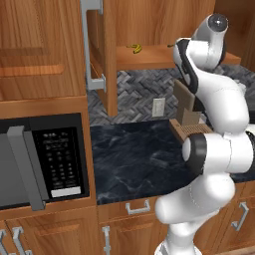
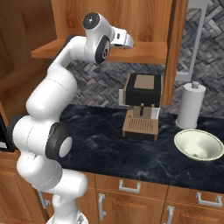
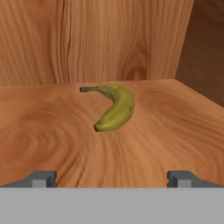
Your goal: Pick the bananas from the cabinet and place them in one bowl. Pick the garlic from the sink and place it in the other bowl.
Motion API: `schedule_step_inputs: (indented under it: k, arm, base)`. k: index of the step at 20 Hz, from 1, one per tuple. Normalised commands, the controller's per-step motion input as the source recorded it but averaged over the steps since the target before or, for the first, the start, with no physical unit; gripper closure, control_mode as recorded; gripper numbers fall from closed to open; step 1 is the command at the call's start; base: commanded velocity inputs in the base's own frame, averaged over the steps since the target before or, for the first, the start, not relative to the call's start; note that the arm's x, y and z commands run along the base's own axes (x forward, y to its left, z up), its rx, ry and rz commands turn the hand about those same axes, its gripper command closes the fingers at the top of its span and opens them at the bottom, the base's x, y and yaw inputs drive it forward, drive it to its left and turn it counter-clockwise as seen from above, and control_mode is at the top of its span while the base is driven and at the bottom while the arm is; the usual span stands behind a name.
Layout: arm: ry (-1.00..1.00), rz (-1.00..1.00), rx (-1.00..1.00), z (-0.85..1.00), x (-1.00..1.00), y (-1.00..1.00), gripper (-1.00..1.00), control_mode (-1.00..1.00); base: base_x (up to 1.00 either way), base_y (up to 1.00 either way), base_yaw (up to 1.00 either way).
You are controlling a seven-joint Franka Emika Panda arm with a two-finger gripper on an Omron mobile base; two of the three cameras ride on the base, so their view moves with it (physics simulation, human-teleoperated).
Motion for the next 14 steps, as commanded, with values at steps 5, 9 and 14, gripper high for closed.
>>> schedule_step_inputs:
  k: [5, 9, 14]
  arm:
    - [0.00, 0.00, 0.00, 0.00, 0.41, -0.19, -1.00, -1.00]
    - [0.00, 0.00, 0.00, 0.00, 0.34, -0.19, -1.00, -1.00]
    - [0.00, 0.00, 0.00, 0.00, 0.35, -0.06, -1.00, -1.00]
  base:
    - [0.00, 0.00, 0.00]
    - [0.00, 0.00, 0.00]
    - [0.00, 0.00, 0.00]
